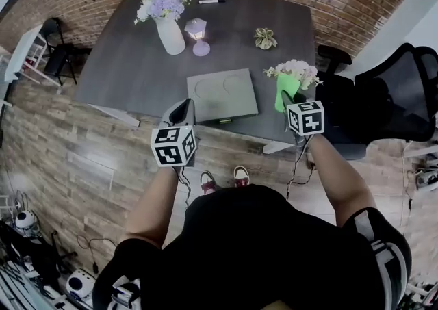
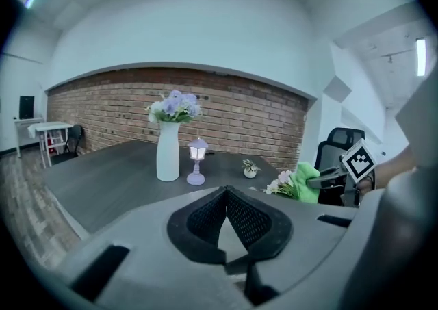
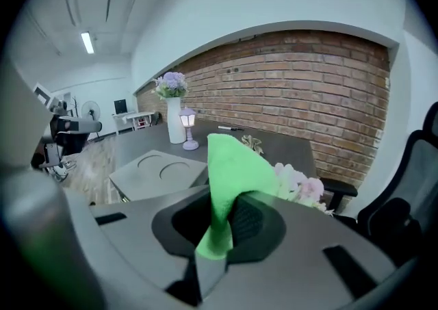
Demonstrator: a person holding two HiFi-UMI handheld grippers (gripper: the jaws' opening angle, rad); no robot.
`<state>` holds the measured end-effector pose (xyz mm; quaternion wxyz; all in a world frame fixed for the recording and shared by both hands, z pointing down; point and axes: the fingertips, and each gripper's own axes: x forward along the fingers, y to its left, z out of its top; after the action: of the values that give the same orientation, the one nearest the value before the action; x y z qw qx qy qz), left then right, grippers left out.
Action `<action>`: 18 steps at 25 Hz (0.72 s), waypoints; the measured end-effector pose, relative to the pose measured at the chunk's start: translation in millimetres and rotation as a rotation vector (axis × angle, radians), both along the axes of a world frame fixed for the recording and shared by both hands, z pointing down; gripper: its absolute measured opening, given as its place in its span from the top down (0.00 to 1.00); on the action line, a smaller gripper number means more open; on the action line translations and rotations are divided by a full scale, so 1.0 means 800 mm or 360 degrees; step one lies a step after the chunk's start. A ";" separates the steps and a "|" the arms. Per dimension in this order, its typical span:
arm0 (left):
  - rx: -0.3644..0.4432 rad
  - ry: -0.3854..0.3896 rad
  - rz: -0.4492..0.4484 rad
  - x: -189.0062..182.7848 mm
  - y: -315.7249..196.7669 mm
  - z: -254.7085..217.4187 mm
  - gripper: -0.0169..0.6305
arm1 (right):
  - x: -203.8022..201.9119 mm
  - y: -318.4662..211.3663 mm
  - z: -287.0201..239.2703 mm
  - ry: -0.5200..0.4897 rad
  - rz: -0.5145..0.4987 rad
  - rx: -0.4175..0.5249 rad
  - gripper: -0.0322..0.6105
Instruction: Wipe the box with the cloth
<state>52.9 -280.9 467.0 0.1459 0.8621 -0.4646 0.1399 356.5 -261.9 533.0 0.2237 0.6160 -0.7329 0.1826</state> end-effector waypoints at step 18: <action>0.0100 0.0121 0.0029 -0.108 0.095 -0.025 0.96 | -0.158 0.065 -0.078 -0.0175 -0.0008 0.0293 0.88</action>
<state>-33.8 -204.7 446.7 0.1351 0.8752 -0.4549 0.0938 229.8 -209.5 470.6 0.1262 0.6212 -0.7592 0.1475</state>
